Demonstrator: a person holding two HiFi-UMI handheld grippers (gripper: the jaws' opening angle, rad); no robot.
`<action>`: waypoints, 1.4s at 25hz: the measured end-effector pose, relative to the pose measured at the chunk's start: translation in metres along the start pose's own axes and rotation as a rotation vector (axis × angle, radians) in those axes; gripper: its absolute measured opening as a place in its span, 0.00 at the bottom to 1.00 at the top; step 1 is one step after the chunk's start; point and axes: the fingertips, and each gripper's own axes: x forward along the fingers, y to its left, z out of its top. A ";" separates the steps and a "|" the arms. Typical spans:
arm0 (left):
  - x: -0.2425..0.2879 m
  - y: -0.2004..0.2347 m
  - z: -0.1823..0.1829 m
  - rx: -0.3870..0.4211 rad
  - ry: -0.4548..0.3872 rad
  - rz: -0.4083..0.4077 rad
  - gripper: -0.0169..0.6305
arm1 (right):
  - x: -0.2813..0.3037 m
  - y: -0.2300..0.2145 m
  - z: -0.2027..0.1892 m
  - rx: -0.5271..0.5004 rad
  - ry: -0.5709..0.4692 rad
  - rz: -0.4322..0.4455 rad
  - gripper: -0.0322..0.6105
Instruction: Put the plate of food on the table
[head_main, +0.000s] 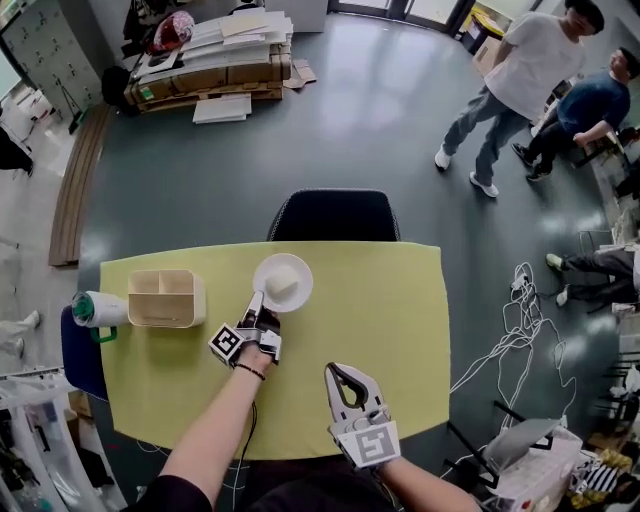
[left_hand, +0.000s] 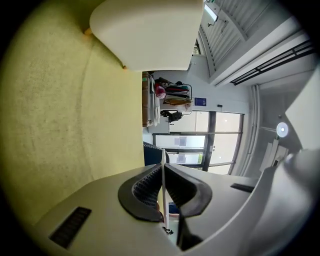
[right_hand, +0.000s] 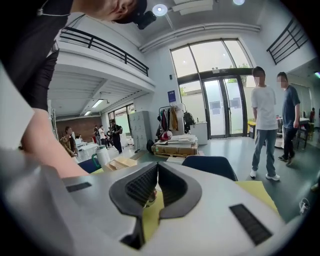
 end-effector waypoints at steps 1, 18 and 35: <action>0.005 0.005 0.001 -0.003 -0.006 0.005 0.06 | 0.001 0.000 -0.002 0.000 -0.010 0.009 0.07; 0.038 0.061 0.013 0.067 -0.047 0.170 0.06 | 0.009 -0.028 -0.050 0.071 0.138 -0.059 0.07; 0.046 0.045 0.016 0.272 -0.079 0.424 0.34 | 0.004 -0.028 -0.045 0.084 0.112 -0.042 0.07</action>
